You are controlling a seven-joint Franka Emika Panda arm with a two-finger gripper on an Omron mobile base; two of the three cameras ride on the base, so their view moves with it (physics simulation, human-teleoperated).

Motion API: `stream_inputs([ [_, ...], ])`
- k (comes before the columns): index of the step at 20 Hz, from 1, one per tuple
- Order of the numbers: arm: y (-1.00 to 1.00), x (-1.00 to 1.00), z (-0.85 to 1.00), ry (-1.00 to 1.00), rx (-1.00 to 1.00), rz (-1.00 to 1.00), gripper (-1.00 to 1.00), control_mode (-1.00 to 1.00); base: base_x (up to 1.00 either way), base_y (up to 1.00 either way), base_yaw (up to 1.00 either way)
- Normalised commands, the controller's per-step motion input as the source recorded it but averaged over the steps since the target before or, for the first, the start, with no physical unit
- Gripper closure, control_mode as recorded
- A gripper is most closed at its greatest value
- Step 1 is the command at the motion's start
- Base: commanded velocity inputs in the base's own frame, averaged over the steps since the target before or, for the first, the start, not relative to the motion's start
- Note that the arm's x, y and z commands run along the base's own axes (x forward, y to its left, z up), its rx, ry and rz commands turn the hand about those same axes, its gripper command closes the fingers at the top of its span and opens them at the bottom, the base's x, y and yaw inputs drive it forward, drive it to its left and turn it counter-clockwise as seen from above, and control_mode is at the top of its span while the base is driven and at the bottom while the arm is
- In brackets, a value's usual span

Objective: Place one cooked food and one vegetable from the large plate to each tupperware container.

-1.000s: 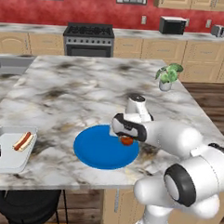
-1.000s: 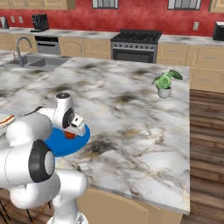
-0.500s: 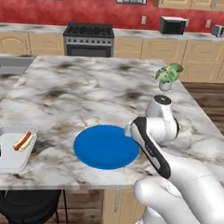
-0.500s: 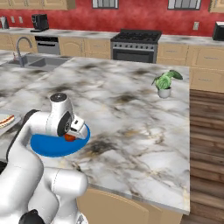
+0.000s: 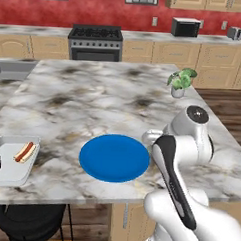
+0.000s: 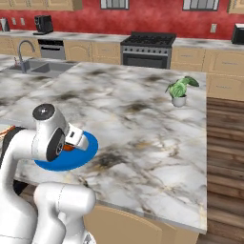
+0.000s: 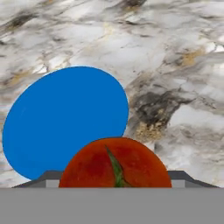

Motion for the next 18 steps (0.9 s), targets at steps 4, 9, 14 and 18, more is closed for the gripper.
stream_inputs([
  [4, 0.00, -0.57, 0.63, -0.27, 0.00, 0.00, 1.00, -1.00, 0.00, 0.00, 0.00],
  [9, 0.00, 0.00, 0.00, 0.00, 0.00, 0.00, 1.00, 1.00, -0.74, 0.09, 0.00],
  [14, 0.00, 0.00, 0.00, 0.00, 0.00, 0.00, 1.00, 1.00, -1.00, 0.64, 0.00],
  [18, 0.00, 0.00, 0.00, 0.00, 0.00, 0.00, 1.00, 1.00, -0.79, 1.00, -0.04],
])
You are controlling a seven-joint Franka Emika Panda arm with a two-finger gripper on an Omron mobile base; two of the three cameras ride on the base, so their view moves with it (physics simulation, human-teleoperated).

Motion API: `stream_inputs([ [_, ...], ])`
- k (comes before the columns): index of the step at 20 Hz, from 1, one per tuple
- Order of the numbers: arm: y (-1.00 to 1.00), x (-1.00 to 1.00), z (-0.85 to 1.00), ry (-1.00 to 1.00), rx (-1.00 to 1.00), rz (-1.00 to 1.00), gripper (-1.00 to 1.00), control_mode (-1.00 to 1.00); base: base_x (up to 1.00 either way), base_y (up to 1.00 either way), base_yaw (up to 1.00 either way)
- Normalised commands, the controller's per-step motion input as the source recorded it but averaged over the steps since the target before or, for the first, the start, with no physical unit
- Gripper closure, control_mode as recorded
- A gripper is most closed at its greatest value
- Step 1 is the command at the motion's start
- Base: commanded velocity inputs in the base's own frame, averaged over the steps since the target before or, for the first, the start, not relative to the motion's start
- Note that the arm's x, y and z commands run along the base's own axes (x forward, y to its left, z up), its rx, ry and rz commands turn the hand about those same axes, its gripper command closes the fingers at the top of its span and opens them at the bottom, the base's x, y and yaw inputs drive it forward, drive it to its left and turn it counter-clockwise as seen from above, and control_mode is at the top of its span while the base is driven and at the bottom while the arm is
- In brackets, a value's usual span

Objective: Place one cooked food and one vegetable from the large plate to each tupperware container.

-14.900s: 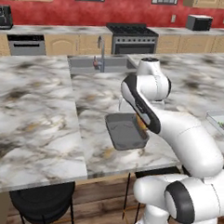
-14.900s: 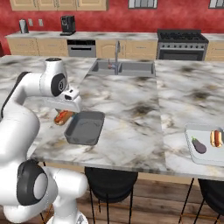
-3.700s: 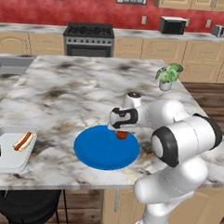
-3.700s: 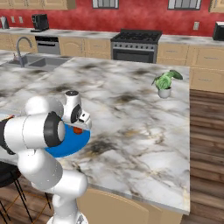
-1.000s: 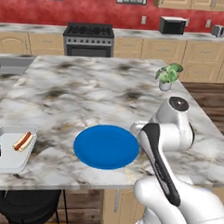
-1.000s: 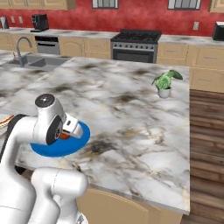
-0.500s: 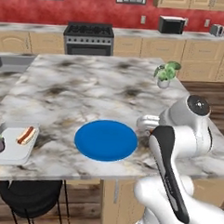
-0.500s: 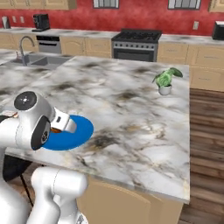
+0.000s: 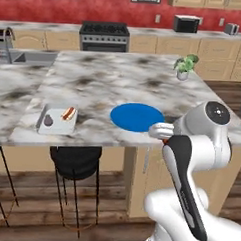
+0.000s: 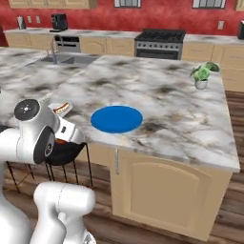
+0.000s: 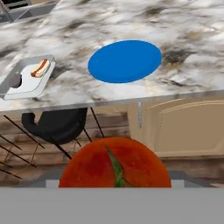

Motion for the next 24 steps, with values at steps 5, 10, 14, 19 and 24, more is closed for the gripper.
stream_inputs([
  [5, 0.00, 0.00, 0.00, 0.00, 0.00, 0.00, 1.00, 1.00, -0.15, 1.00, -0.15],
  [10, 0.00, 0.00, 0.00, 0.00, 0.00, 0.00, 1.00, 1.00, 0.00, 1.00, -0.17],
  [14, 0.00, 0.00, 0.00, 0.00, 0.00, 0.00, 1.00, 1.00, 0.00, 1.00, -0.14],
  [19, 0.00, 0.00, 0.00, 0.00, 0.00, 0.00, 1.00, 1.00, -0.20, 1.00, -0.04],
  [24, 0.00, 0.00, 0.00, 0.00, 0.00, 0.00, 1.00, 1.00, -0.20, 1.00, 0.00],
])
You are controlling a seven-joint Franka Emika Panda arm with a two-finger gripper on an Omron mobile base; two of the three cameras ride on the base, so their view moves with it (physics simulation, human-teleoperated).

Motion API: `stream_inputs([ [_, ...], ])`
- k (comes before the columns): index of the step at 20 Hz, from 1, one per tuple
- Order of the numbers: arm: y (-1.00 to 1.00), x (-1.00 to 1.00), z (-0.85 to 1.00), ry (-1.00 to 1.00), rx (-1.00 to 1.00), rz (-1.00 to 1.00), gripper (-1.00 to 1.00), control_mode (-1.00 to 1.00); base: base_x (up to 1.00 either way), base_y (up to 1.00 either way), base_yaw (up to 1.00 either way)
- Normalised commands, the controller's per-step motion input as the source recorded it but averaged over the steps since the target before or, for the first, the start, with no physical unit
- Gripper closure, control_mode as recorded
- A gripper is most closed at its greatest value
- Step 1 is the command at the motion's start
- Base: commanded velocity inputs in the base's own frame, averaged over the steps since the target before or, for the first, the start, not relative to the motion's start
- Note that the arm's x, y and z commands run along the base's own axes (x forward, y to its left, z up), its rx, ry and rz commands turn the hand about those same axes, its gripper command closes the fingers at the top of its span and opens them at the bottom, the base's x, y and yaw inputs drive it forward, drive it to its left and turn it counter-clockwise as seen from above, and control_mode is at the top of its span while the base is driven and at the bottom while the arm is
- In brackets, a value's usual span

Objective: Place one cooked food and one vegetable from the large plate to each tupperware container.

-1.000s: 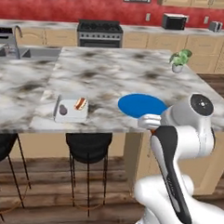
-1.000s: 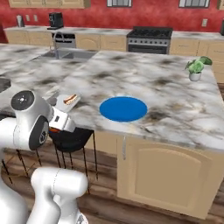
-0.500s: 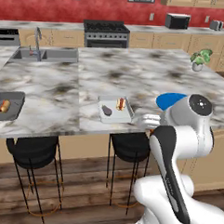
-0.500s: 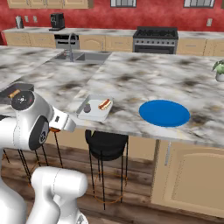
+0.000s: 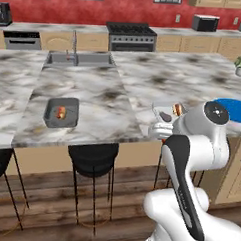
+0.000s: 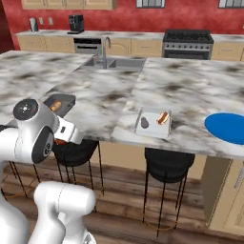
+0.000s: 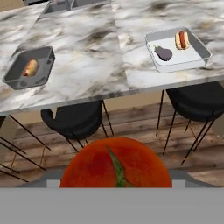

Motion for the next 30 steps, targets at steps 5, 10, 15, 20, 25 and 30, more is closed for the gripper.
stream_inputs([
  [5, 0.00, 0.00, 0.00, 0.00, 0.00, 0.00, 1.00, 1.00, 0.00, 1.00, 0.00],
  [10, 0.00, 0.00, 0.00, 0.00, 0.00, 0.00, 1.00, 1.00, 0.78, 0.79, 0.00],
  [15, 0.00, 0.00, 0.00, 0.00, 0.00, 0.00, 1.00, 1.00, 0.99, 0.43, 0.00],
  [20, 0.00, 0.00, 0.00, 0.00, 0.00, 0.00, 1.00, 1.00, 0.98, -0.01, 0.00],
  [25, 0.00, 0.00, 0.00, 0.00, 0.00, 0.00, 1.00, 1.00, 0.83, 0.05, 0.01],
  [30, 0.00, 0.00, 0.00, 0.00, 0.00, 0.00, 1.00, 1.00, 0.79, 0.56, -0.17],
])
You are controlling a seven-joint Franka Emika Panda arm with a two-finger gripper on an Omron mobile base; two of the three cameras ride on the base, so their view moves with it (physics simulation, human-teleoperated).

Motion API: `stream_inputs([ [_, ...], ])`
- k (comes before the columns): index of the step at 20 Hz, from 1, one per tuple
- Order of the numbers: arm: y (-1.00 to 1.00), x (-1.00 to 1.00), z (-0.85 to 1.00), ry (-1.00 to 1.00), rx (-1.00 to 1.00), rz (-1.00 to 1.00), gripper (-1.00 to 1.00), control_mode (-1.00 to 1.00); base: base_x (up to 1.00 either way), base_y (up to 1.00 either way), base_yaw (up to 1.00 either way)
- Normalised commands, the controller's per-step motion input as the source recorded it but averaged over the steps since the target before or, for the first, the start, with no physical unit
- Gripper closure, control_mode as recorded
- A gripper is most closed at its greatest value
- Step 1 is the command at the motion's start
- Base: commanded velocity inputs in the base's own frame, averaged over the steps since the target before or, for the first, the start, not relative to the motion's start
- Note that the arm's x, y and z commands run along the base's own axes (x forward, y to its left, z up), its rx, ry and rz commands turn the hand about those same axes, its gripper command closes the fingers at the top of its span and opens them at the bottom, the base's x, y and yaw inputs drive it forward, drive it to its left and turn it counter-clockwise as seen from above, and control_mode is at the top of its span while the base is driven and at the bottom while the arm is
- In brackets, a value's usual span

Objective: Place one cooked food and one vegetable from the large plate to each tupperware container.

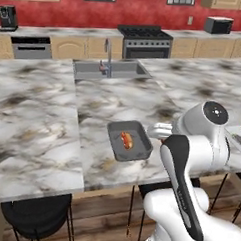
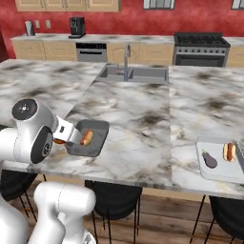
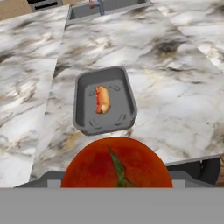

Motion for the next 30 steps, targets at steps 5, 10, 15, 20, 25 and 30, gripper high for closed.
stream_inputs([
  [5, 0.00, 0.00, 0.00, 0.00, 0.00, 0.00, 1.00, 1.00, 0.58, 0.70, -0.29],
  [10, 0.00, 0.00, 0.00, 0.00, 0.00, 0.00, 1.00, 1.00, -0.03, 0.87, 0.00],
  [15, 0.00, 0.00, 0.00, 0.00, 0.00, 0.00, 1.00, 1.00, 0.49, 0.11, 0.00],
  [20, 0.00, 0.00, 0.00, 0.00, 0.00, 0.00, 1.00, 1.00, 0.22, -0.55, 0.01],
  [25, -0.15, 0.17, -0.02, 0.00, 0.06, 0.00, 1.00, -1.00, 0.00, -0.16, 0.01],
  [30, -0.37, 0.76, -0.34, 0.07, 0.04, 0.00, 1.00, -1.00, 0.00, 0.00, 0.00],
])
